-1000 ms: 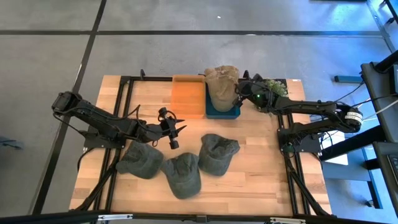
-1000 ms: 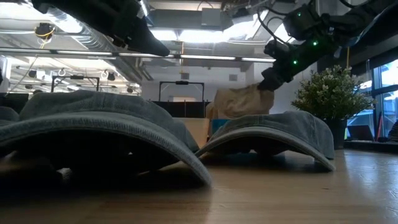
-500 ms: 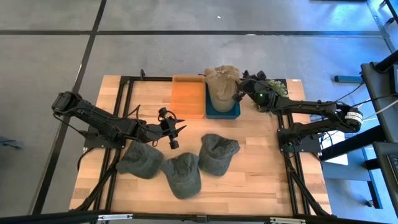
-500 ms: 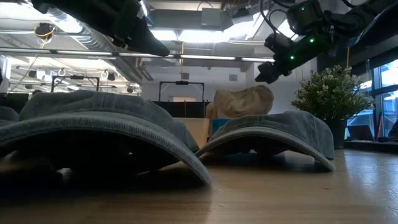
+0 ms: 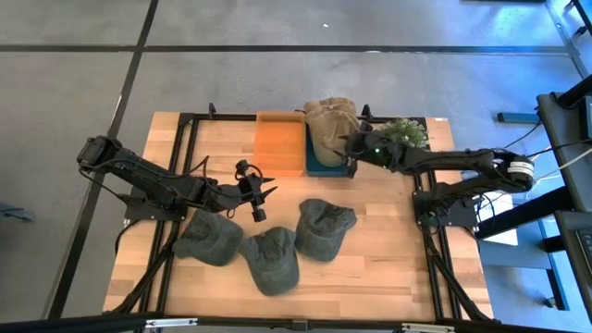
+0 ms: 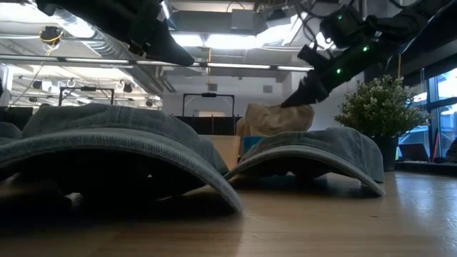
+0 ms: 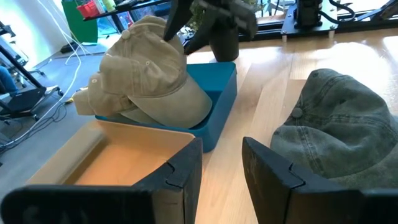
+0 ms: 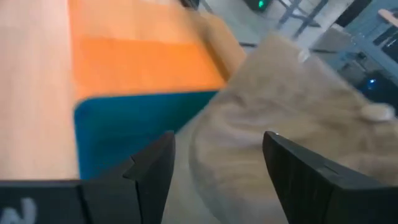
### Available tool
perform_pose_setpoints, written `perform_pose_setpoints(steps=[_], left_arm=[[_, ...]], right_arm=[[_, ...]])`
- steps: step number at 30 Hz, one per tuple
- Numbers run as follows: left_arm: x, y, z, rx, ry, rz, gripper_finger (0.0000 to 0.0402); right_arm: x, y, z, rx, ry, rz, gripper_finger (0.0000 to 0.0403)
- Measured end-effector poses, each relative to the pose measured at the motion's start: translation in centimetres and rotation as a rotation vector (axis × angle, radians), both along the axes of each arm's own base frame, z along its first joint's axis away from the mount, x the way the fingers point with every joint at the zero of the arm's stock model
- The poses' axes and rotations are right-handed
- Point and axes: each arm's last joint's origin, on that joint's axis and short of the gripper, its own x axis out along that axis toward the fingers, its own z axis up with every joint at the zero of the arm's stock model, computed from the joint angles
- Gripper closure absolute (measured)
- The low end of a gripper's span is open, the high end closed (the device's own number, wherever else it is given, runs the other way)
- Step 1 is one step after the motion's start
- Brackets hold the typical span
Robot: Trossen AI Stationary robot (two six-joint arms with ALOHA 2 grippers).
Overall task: Pick & Place hat
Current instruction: Put the brown cap into the right transparent bin
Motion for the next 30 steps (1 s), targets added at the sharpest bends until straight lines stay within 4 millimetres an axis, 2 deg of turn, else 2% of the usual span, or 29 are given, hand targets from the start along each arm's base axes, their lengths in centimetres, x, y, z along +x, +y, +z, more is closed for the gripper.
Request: perform_pose_setpoints(steps=[5, 9, 12, 19, 24, 30], left_arm=[[0.0, 0.0, 0.0, -0.002, 0.001, -0.004, 0.0292], [0.0, 0.0, 0.0, -0.007, 0.002, -0.016, 0.0292], [0.0, -0.1, 0.0, -0.015, 0.004, -0.031, 0.0292], [0.0, -0.1, -0.1, -0.014, 0.008, -0.03, 0.0292], [0.0, -0.1, -0.1, -0.013, 0.009, -0.03, 0.0292], [-0.2, 0.0, -0.5, -0.01, 0.054, -0.027, 0.0292]], right_arm=[[1.1, -0.6, -2.6, -0.025, 0.117, 0.003, 0.016], [1.6, -1.3, -4.8, -0.096, 0.224, -0.118, 0.016], [1.8, -1.5, -5.4, -0.15, 0.269, -0.205, 0.016], [2.3, -1.4, -5.0, -0.181, 0.21, -0.182, 0.016], [2.2, -1.5, -4.4, -0.221, 0.186, -0.249, 0.016], [2.7, -0.3, -2.5, -0.249, 0.097, -0.228, 0.016]])
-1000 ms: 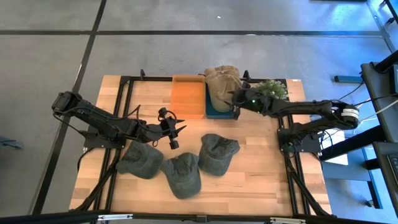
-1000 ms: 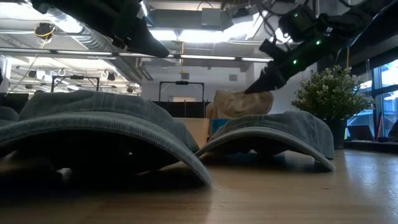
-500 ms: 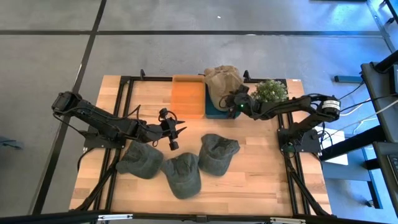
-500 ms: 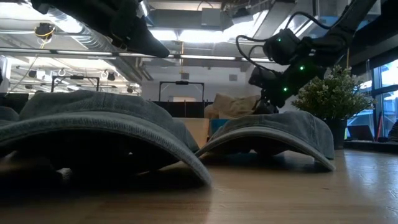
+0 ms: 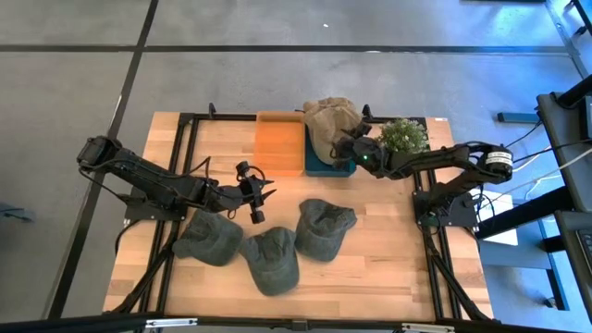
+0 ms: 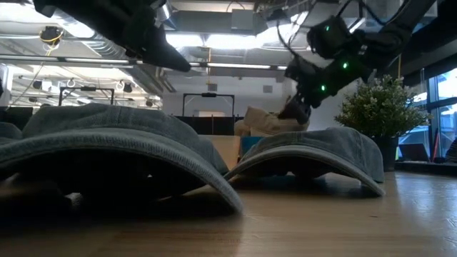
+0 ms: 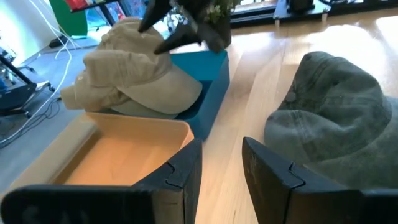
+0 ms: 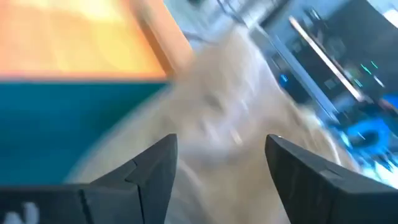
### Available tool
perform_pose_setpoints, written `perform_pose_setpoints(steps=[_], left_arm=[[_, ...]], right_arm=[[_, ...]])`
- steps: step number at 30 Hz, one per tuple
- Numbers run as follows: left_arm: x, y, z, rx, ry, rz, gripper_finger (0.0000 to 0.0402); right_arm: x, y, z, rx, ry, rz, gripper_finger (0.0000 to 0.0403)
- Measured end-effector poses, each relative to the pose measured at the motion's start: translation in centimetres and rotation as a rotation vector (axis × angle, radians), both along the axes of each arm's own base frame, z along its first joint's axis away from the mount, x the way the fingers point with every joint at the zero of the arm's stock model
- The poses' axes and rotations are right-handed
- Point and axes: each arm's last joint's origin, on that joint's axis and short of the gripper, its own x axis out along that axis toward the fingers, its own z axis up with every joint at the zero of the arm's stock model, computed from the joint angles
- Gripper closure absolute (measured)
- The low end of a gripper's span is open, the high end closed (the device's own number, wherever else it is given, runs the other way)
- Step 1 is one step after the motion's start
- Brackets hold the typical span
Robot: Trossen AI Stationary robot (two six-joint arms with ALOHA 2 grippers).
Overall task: Pick & Place hat
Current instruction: Put the brown cap into the right transparent bin, then put the middle black cap into the left transparent bin
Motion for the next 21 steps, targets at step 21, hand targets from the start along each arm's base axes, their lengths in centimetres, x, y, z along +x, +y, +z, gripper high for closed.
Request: perform_pose_setpoints(steps=[21], left_arm=[[-0.5, -1.0, -1.5, -0.487, 0.105, -0.189, 0.0292]], right_arm=[[1.6, 4.8, 1.6, 0.157, -0.129, 0.333, 0.016]])
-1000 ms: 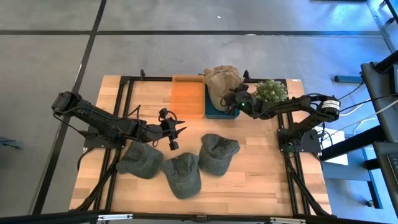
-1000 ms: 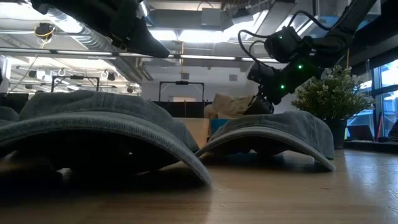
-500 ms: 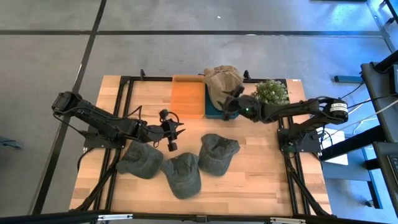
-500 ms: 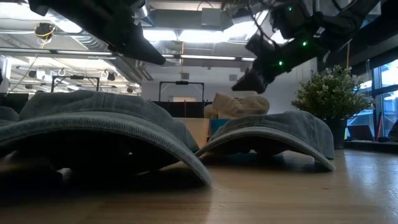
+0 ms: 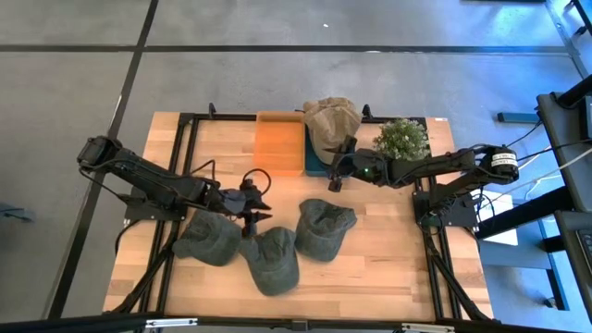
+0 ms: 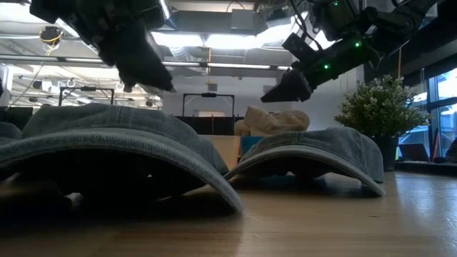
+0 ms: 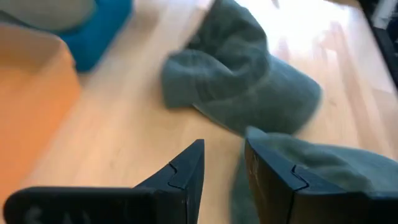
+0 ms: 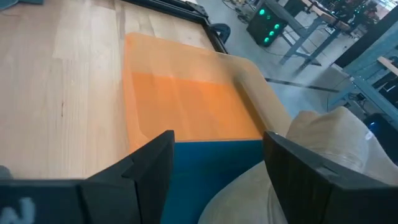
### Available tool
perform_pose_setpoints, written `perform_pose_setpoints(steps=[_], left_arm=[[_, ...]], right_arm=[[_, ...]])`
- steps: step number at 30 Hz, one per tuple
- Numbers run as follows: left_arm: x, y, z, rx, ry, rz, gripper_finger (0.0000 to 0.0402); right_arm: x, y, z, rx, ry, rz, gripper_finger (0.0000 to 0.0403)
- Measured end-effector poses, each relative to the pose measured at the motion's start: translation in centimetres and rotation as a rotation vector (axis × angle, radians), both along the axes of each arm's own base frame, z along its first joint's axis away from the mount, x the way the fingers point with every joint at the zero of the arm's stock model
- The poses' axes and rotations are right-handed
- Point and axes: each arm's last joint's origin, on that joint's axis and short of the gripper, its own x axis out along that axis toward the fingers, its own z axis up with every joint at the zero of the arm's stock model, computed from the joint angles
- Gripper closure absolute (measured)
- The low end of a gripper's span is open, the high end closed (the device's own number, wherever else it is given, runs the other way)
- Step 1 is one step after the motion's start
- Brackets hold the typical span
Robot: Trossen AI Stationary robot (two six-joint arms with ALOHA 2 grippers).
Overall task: Pick & Place hat
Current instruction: Put the middle black cap into the left transparent bin
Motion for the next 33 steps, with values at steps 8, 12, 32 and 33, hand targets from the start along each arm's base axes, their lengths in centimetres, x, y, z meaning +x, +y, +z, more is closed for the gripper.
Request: perform_pose_setpoints(steps=[8, 12, 32, 33], left_arm=[[0.9, -0.3, -1.7, -0.028, 0.058, -0.012, 0.0292], [1.3, -0.4, -2.4, -0.024, 0.072, -0.012, 0.0292], [1.8, -2.3, -6.2, -0.176, 0.265, -0.133, 0.0166], [1.7, -2.4, -6.5, -0.173, 0.277, -0.139, 0.0163]], right_arm=[[0.0, 0.0, 0.0, 0.017, -0.006, -0.007, 0.016], [0.0, 0.0, -0.1, 0.02, 0.0, -0.008, 0.016], [0.0, 0.0, -0.1, 0.044, -0.015, -0.019, 0.016], [0.0, 0.0, -0.1, 0.044, -0.016, -0.019, 0.016]])
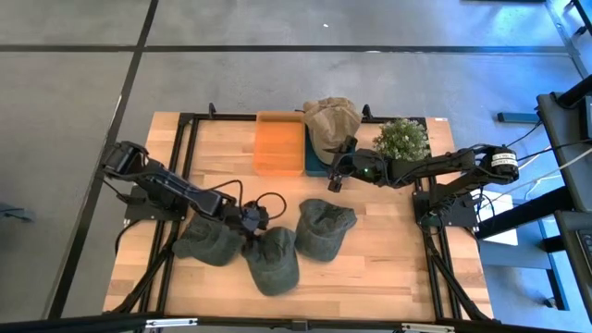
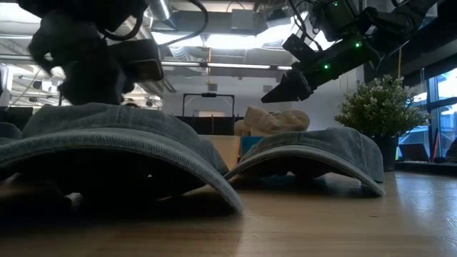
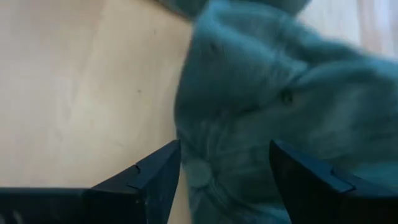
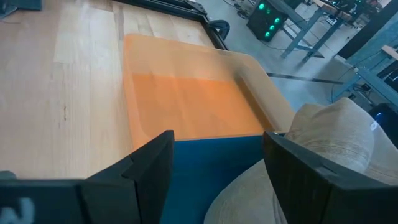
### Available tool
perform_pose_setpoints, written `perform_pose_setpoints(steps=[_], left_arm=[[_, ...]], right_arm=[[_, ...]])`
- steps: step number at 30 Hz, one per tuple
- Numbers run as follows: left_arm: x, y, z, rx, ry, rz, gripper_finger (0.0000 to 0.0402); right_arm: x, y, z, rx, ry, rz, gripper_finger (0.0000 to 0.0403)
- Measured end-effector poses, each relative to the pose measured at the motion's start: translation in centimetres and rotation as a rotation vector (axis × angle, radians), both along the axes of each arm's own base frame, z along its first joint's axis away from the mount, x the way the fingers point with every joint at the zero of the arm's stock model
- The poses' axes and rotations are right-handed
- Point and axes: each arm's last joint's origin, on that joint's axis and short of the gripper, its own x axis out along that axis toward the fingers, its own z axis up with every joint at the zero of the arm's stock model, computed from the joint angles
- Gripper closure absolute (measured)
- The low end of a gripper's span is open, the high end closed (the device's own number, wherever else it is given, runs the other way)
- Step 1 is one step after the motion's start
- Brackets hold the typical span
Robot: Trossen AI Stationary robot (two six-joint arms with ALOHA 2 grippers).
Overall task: Pick & Place hat
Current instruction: Put the middle black cap into the left transparent bin
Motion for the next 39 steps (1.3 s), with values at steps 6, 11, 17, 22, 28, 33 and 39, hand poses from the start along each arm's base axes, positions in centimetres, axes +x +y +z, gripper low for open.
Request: perform_pose_setpoints(steps=[6, 11, 17, 22, 28, 33, 39], left_arm=[[-0.2, -0.8, -1.5, 0.047, 0.056, -0.021, 0.0158], [-0.1, -1.2, -2.4, 0.09, 0.08, -0.006, 0.0158], [-0.1, -1.2, -2.7, 0.109, 0.083, 0.047, 0.0162], [-0.1, -1.0, -2.8, 0.11, 0.086, 0.088, 0.0181], [-0.2, -1.0, -2.8, 0.114, 0.092, 0.09, 0.0242], [-0.2, -0.9, -2.9, 0.137, 0.09, 0.071, 0.0309], [0.3, -0.7, -1.8, 0.144, 0.065, 0.023, 0.0353]], right_arm=[[0.0, 0.0, 0.0, 0.0, 0.0, 0.0, 0.016], [0.0, 0.0, 0.0, 0.001, 0.004, 0.0, 0.016], [0.0, 0.0, -0.1, 0.016, -0.002, -0.006, 0.016], [0.0, 0.0, -0.1, 0.018, -0.003, -0.007, 0.016], [0.0, 0.0, -0.1, 0.018, -0.003, -0.007, 0.016], [0.0, 0.0, -0.1, 0.018, -0.002, -0.007, 0.016], [0.0, 0.0, -0.1, 0.017, -0.002, -0.007, 0.016]])
